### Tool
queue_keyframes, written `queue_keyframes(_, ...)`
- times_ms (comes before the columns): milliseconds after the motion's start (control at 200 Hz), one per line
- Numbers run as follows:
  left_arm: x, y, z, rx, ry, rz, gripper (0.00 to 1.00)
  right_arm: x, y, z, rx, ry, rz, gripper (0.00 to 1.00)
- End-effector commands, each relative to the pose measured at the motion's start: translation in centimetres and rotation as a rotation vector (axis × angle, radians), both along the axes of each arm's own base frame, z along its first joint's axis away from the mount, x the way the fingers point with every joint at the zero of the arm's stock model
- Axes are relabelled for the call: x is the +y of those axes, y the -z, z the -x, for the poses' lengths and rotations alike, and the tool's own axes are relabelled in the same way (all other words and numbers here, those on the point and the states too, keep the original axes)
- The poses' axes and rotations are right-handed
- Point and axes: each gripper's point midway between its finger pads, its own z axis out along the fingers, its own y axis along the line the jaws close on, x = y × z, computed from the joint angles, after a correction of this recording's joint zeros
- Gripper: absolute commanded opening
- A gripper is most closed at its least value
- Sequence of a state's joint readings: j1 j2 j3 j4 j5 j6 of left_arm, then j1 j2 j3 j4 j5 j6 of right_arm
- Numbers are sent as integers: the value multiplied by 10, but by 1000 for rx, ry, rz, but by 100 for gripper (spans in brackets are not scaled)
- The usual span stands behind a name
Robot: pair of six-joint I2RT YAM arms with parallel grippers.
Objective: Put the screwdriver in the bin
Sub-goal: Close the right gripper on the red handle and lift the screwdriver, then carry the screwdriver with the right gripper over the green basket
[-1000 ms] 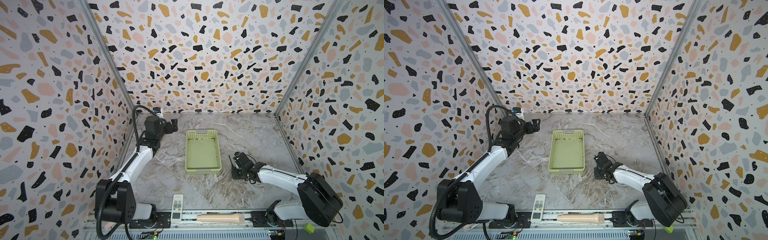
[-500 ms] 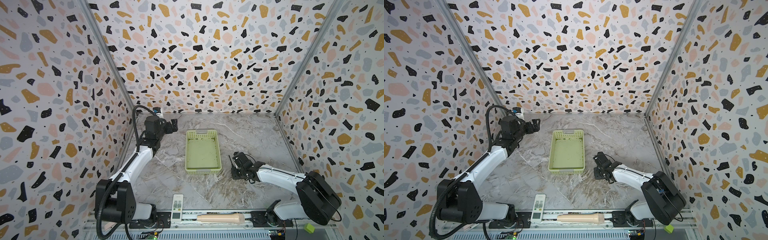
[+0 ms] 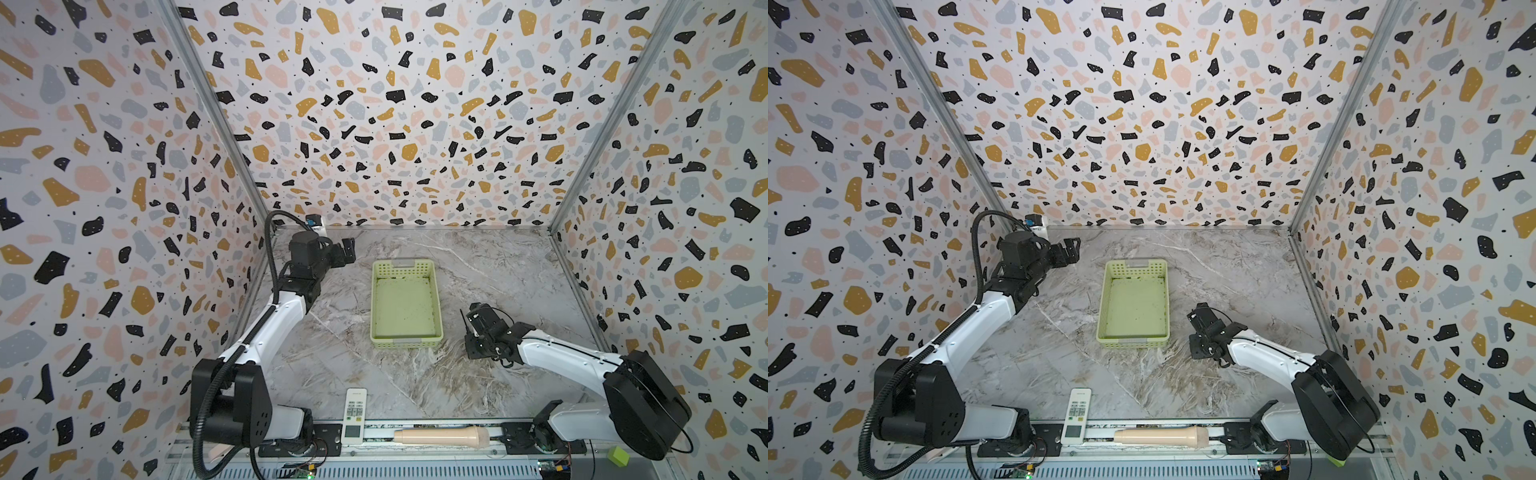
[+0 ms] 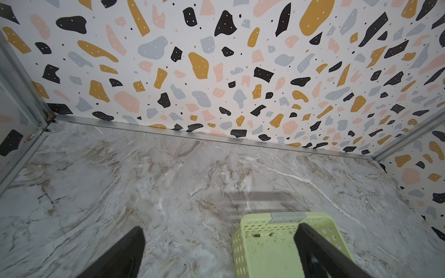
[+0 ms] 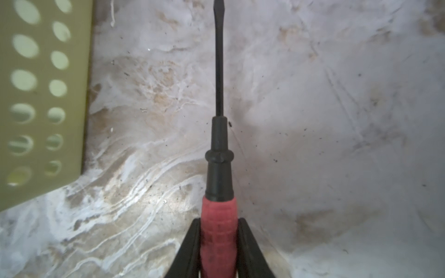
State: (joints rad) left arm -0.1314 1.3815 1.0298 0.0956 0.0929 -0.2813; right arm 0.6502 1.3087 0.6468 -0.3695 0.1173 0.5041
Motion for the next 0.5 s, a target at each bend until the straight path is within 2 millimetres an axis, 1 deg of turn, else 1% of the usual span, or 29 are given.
queue_keyframes(0, 0, -24, -4, -58, -4, 11, 100, -1, -30, -8, -50, 6, 10, 20)
queue_keyframes(105, 0, -25, -4, -61, -4, 11, 99, 2, -51, -13, -80, -1, 2, 20)
queue_keyframes(265, 0, -25, -4, -60, -4, 16, 99, 14, -89, -27, -141, -22, -19, 20)
queue_keyframes(315, 0, -25, -4, -60, -2, 15, 100, 21, -102, -33, -163, -34, -21, 20)
queue_keyframes(406, 0, -25, -4, -60, -4, 17, 99, 35, -118, -43, -184, -65, -18, 20)
queue_keyframes(496, 0, -26, -3, -61, -3, 18, 99, 53, -129, -53, -200, -97, -19, 20)
